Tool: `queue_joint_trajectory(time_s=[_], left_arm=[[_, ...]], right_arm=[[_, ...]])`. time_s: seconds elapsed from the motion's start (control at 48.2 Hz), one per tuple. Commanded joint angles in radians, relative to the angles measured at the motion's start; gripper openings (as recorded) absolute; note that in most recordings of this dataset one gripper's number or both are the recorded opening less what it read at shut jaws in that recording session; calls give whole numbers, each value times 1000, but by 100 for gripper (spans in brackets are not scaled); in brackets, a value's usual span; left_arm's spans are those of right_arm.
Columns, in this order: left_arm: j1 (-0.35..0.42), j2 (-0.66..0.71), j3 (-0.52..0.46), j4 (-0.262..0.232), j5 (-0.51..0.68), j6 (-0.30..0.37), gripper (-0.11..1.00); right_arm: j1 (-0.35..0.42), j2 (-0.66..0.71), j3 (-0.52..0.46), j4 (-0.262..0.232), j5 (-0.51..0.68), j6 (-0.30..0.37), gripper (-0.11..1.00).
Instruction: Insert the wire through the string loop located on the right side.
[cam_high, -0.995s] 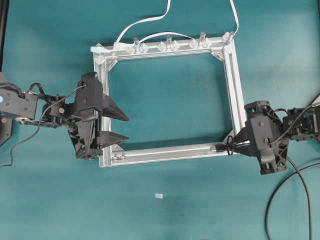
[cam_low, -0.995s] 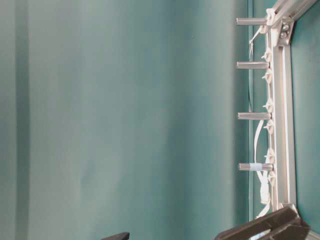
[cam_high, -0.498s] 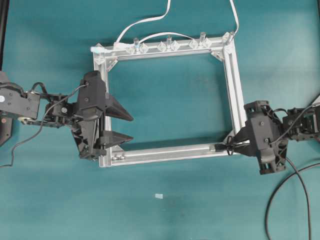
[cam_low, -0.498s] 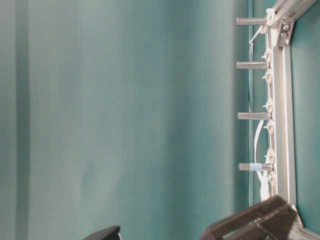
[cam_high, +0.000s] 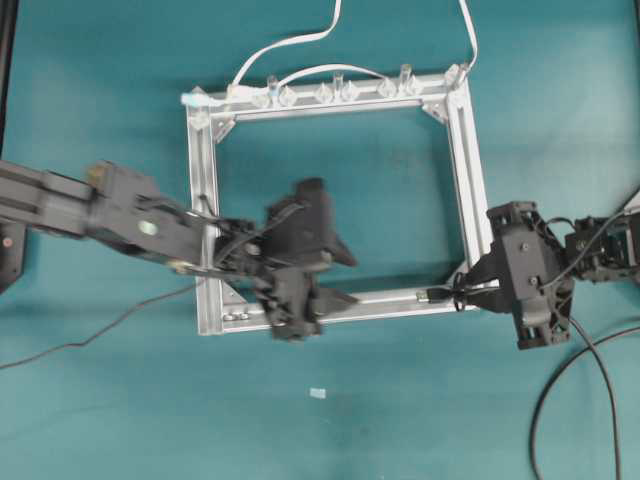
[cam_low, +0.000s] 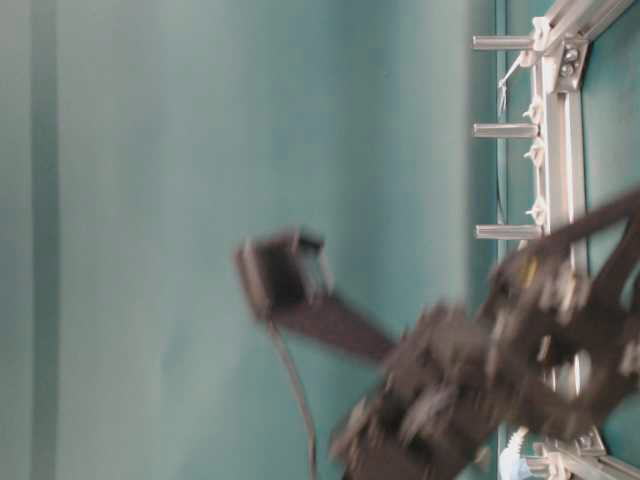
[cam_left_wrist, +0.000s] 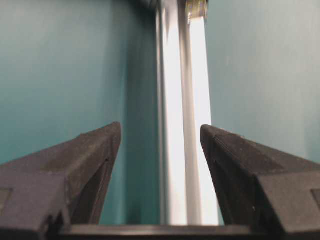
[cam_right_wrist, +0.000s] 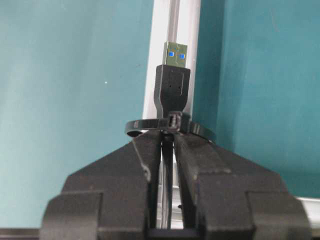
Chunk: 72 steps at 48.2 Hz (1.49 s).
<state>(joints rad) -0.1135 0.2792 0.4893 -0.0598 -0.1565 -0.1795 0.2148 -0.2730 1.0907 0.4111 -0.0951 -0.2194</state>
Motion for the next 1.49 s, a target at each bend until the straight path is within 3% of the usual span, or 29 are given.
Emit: queue_joint_trajectory(time_s=[0.0,0.394,0.85,0.933,1.099,1.224,1.472], left_arm=[[-9,40,-103,6,-9,3,68],[-17,167,-267,6,-8,31,68],[-14,215,-353,6,-9,32,67],[-12,213,-353,6,-8,34,60],[-17,190,-325,15,-9,55,21],[-18,167,-301,14,-6,89,21],[-18,158,-291,14,6,89,21]], right_arm=[[0,-8,-11,-2,-8,2,11],[2,-6,-5,-2,-8,0,11],[0,-6,3,-2,-28,0,11],[2,-6,5,-2,-28,0,11],[0,-6,6,-2,-28,0,11],[0,-6,15,-2,-31,2,11],[0,-6,31,-2,-91,31,11]])
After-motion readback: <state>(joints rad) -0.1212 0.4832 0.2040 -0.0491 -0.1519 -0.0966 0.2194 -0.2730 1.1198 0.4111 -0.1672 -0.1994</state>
